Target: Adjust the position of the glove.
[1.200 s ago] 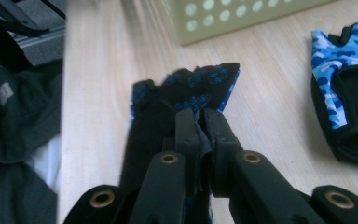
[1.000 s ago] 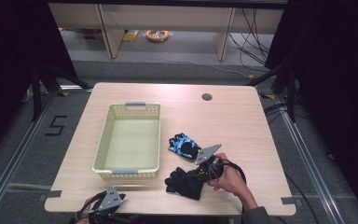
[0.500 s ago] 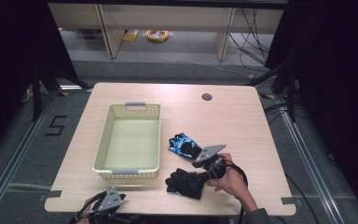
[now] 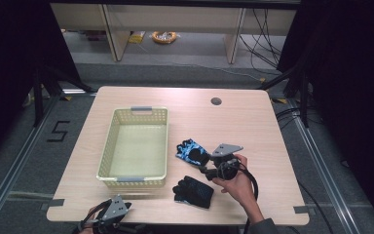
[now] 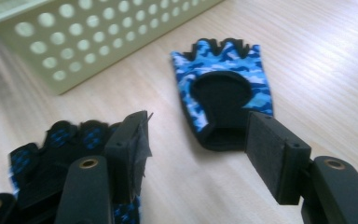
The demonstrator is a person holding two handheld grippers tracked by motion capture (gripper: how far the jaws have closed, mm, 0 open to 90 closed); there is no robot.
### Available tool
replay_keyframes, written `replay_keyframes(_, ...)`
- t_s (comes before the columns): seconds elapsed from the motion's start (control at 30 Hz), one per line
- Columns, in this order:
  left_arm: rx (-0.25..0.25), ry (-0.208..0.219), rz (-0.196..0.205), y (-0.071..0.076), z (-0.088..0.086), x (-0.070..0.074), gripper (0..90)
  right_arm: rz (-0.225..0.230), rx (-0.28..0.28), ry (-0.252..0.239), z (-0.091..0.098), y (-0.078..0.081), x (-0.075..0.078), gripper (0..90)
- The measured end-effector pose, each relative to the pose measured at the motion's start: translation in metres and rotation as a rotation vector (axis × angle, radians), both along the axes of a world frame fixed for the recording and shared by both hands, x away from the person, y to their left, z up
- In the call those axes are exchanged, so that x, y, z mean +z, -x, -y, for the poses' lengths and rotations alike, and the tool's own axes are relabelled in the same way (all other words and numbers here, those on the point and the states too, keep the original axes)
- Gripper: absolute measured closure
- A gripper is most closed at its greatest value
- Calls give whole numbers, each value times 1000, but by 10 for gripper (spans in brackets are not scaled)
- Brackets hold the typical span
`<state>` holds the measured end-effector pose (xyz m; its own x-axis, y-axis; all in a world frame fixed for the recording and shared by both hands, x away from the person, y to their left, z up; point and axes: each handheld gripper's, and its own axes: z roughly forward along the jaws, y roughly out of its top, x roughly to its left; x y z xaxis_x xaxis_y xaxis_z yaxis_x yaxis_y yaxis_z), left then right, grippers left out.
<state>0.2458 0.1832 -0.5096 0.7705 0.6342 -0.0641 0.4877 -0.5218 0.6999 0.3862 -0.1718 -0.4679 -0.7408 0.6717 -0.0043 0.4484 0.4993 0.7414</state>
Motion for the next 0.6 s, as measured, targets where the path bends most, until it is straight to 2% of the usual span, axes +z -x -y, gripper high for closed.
replay_keyframes(0.07, 22, 19, -2, 1, 2, -2, 159, -8, -4, -6, -1, -1, 0, 421)
replay_keyframes(0.13, 22, 21, -3, 1, 1, -2, 160, 5, -9, -15, -4, -5, -1, 440)
replay_keyframes(0.17, 8, 11, 9, 0, 1, -1, 160, -2, -2, -16, -7, -6, -2, 444)
replay_keyframes(0.23, 26, 20, -3, 1, 2, -2, 160, 0, 13, -1, -10, -9, -4, 469)
replay_keyframes(0.33, 23, 20, -2, 1, 2, -2, 160, -4, 15, 12, -16, -14, -9, 507)
replay_keyframes(0.4, 24, 24, -4, 2, 2, -2, 160, -14, 4, -7, -21, -18, -13, 527)
replay_keyframes(0.43, 20, 19, -4, 2, 1, -2, 160, -18, 17, -9, -23, -20, -14, 533)
replay_keyframes(0.5, 21, 20, -4, 2, 2, -2, 159, -28, 26, 19, -27, -27, -16, 545)
replay_keyframes(0.57, 18, 22, 0, 2, 2, -1, 160, -29, 32, 19, -33, -32, -18, 554)
replay_keyframes(0.6, 10, 16, 6, 1, 1, -1, 159, -57, 32, 34, -35, -33, -17, 563)
